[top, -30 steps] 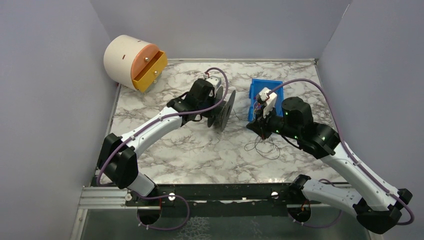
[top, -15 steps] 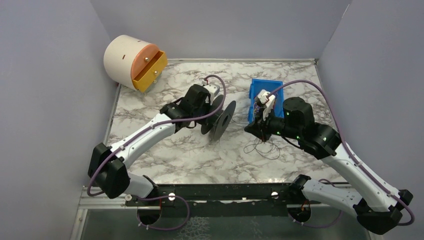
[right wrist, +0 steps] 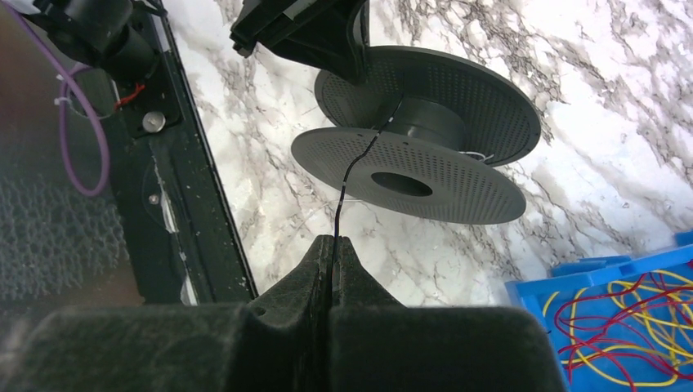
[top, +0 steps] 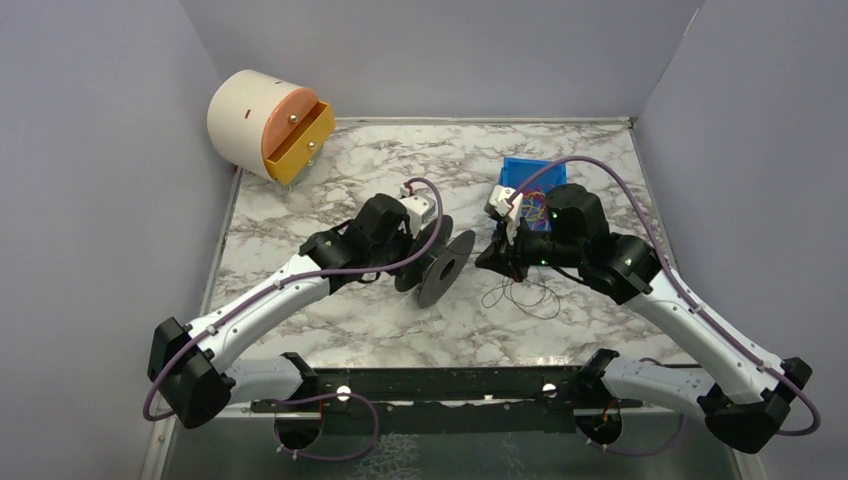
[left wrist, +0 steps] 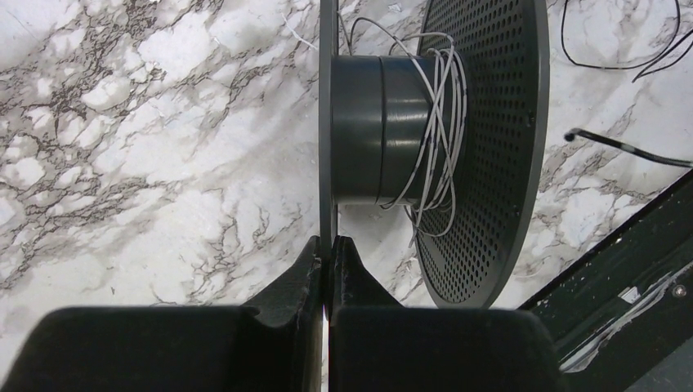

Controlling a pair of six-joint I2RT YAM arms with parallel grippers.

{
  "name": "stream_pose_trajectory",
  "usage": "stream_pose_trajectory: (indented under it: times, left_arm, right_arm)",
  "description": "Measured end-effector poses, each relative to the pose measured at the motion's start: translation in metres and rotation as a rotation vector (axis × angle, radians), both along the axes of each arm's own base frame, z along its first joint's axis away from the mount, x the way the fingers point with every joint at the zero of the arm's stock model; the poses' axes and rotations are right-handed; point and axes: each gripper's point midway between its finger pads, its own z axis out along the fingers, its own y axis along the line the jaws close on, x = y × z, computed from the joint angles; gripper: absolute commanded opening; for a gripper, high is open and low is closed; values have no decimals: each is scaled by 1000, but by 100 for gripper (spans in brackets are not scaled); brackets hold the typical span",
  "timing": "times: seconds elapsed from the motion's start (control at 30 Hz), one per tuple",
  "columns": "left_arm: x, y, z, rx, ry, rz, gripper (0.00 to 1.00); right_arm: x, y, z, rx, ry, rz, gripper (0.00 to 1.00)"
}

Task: Wrap the cables

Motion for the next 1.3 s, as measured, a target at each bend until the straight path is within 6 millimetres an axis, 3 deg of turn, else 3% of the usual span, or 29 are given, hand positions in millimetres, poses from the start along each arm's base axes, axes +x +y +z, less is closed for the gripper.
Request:
stream_pose_trajectory:
  times: [0.27, 0.5, 0.8, 1.07, 1.3]
  left_arm:
    - [-4, 3, -4, 7, -9, -25, 30]
    - [-8, 4, -1, -3, -17, -42, 41]
    - [-16, 3, 22, -69, -62, -79, 49]
    - [-33, 2, 53, -170, -111, -143, 65]
    - [-49, -5, 81, -253, -132, -222, 73]
  right_arm:
    - [12, 15, -13, -34, 5, 46, 1]
    - [15, 39, -33, -55, 129, 117, 1]
    - [12, 51, -10, -23, 185, 152, 1]
    - [1, 49, -25, -72, 299, 171, 1]
    - [-5, 49, -31, -82, 362, 173, 1]
